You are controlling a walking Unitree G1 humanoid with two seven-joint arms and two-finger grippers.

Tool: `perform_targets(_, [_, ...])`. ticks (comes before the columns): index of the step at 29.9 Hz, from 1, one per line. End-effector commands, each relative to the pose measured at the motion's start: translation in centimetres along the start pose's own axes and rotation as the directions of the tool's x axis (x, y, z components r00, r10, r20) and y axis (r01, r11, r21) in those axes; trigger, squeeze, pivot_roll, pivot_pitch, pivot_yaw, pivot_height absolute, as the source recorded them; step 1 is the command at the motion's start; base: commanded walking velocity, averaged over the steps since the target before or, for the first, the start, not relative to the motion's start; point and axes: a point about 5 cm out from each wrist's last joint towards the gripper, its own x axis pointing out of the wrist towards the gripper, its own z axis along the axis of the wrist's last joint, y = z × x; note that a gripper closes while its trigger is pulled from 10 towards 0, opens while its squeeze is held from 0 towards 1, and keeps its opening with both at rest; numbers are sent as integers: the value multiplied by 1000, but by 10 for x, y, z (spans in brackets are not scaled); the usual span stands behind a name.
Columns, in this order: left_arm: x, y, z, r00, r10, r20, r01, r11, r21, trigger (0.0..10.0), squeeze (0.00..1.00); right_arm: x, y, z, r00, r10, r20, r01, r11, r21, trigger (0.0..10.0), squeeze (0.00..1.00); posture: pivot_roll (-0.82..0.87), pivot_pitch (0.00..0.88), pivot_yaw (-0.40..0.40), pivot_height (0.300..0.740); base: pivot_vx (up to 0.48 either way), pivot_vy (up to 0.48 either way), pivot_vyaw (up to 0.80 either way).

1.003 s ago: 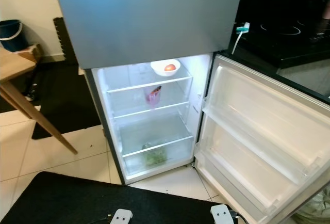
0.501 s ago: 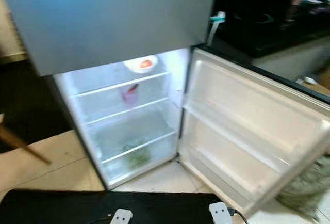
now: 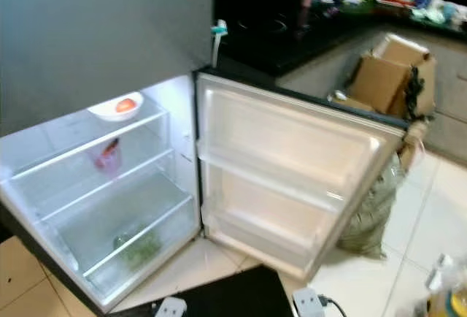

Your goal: Restocking fridge

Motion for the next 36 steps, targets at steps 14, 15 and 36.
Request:
perform_targets(14, [-4,11,-5,999,49,-11,-49,998,42,10000,0,-1,-3,-3,1000,-6,-18,6,1000,-1,10000,0,-53,0,-14,740,0,0,-779])
perform_targets(15, [-4,12,-4,999,54,-10,-53,998,44,10000,0,-1,-3,-3,1000,-5,-17,5,1000,-4,10000,0,-44,0,-17,740,0,0,-781])
perform_targets(36, [-2,7,-1,999,33,0,-33,999,-10,10000,0,-1,-2,-1,1000,-5,2,4,1000,14,10000,0,-50,0,-11,740,0,-329,-37])
